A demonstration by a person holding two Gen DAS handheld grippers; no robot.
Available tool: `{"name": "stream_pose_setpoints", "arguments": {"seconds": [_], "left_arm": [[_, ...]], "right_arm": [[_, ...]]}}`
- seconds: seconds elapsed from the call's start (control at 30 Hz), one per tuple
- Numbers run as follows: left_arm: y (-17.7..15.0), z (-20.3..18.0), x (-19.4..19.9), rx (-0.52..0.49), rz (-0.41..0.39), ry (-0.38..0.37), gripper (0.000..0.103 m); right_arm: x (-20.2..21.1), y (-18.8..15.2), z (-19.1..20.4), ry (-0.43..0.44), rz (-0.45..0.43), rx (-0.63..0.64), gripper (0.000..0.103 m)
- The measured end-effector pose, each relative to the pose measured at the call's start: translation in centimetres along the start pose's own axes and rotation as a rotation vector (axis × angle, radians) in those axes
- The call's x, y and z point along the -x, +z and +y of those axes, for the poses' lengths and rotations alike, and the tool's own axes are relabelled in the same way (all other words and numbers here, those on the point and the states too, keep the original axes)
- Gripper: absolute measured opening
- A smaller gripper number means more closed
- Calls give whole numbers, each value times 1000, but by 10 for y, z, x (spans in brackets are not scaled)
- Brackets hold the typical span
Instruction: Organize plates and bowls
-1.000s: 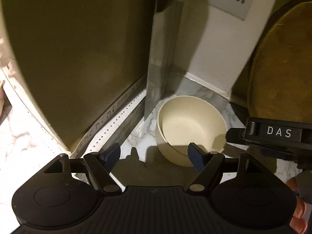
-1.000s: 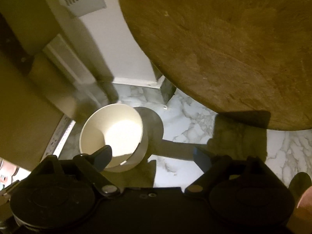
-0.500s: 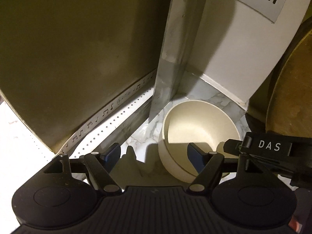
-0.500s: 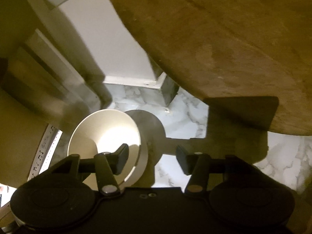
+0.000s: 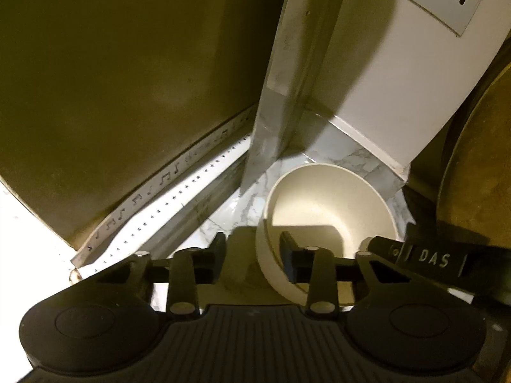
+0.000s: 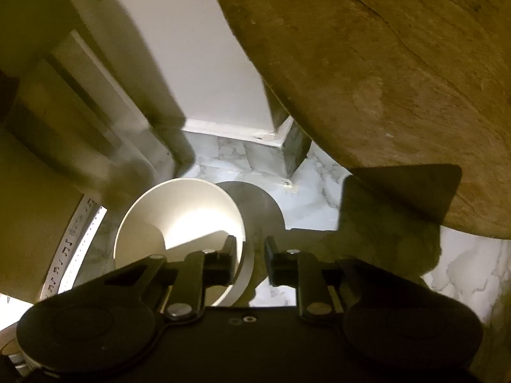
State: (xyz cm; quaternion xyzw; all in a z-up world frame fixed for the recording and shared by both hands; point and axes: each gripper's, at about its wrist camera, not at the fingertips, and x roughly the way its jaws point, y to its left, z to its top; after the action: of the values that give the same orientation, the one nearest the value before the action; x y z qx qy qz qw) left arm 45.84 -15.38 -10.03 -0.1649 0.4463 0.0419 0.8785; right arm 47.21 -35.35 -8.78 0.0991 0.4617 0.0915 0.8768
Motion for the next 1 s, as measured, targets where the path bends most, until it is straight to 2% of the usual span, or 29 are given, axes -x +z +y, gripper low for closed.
{"name": "stream_pose_setpoints", "arguments": {"seconds": [0.07,0.13,0.47,1.0], "left_arm": [[0,-1,0,0,3,-5,24],[-1,-1,2,-4,8,-17,14],[-13,2,22,-27,10,-28,12],[-45,21,95,-65,-27,-44,12]], "right_arm": [[1,-1,1,5,-5,7,8],[3,-1,3,8,-6,13,7],[23,-13,8,2,-20,40,7],[84,-61,24,15,-63,51,7]]}}
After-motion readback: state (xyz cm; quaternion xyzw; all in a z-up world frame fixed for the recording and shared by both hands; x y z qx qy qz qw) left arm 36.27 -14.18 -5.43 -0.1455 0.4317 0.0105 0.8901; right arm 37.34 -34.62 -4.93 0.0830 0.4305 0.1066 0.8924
